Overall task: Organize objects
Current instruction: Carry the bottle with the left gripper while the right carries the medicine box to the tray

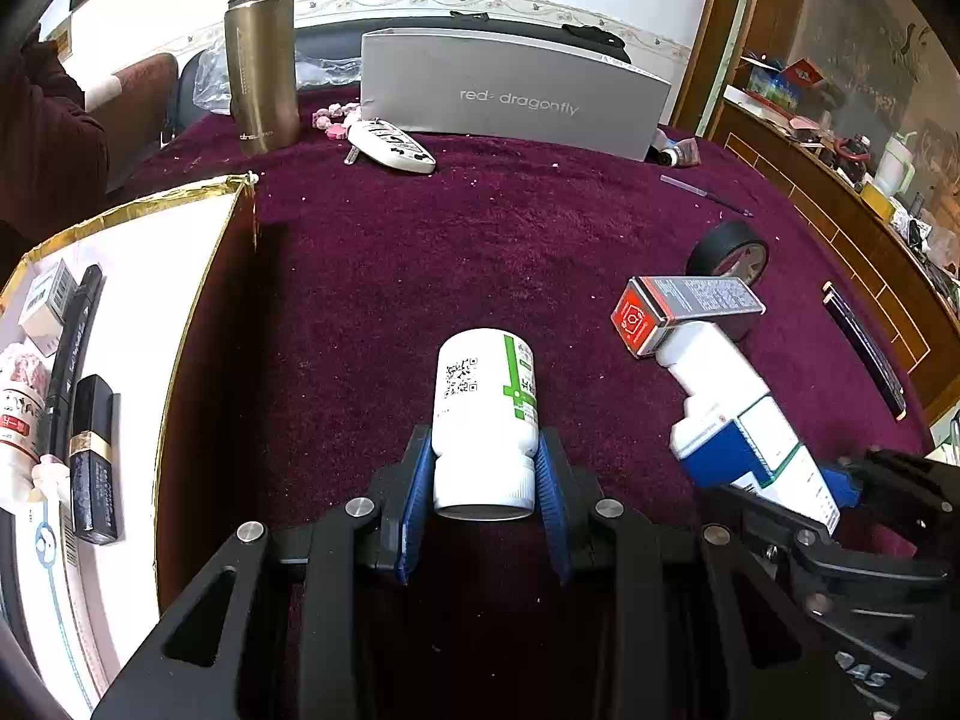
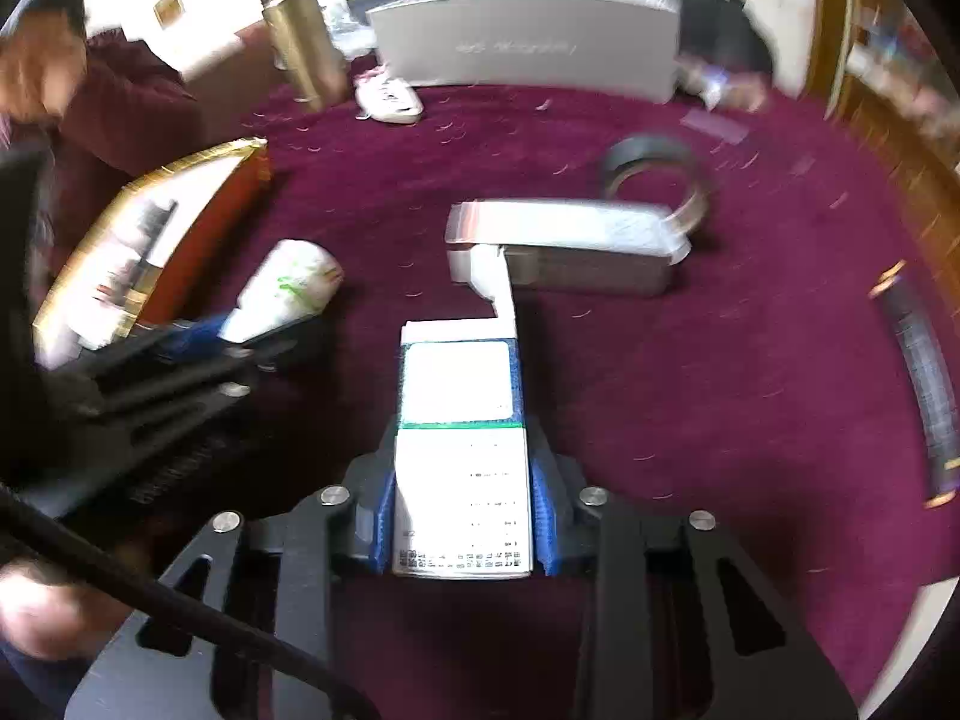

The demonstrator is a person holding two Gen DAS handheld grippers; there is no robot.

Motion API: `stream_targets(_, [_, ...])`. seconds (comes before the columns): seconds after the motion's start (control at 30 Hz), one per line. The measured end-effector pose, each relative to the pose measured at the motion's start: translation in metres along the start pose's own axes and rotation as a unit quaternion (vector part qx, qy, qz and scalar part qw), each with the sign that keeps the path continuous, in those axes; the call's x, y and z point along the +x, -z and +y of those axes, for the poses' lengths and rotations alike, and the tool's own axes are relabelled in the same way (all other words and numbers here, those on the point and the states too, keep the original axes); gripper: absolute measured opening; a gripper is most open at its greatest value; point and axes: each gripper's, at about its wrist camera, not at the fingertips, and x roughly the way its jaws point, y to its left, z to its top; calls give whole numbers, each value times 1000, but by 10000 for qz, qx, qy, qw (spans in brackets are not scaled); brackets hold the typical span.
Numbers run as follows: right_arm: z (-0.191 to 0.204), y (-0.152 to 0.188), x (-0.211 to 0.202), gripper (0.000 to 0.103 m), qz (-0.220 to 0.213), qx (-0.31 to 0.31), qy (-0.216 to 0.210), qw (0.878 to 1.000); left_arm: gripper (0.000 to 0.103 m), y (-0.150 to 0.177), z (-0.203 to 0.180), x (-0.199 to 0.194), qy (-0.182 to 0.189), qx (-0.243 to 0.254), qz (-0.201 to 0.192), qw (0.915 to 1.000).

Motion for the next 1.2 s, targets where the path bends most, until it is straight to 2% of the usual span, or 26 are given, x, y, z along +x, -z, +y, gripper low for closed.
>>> stream_targets(0.27, [-4,11,-8,32,-506,14,381,9980,28,-1,0,0,12,39,-11,10000])
stream_targets(0.47, [-16,9,-9,32,-664,436,133,9967,28,0,-2,-4,-16,80,-90,9999])
stream_targets(0.6, [-16,15,-21,32,-792,688,22,9945,28,-1,-7,-16,-77,190,-300,9993])
stream_targets(0.93, [3,33,-64,32,-1110,703,-20,9913,28,4,-24,-63,-338,567,-963,9932])
stream_targets(1.2, [25,31,-74,32,-1160,559,-228,9914,28,23,-8,-102,-570,714,-1319,9870])
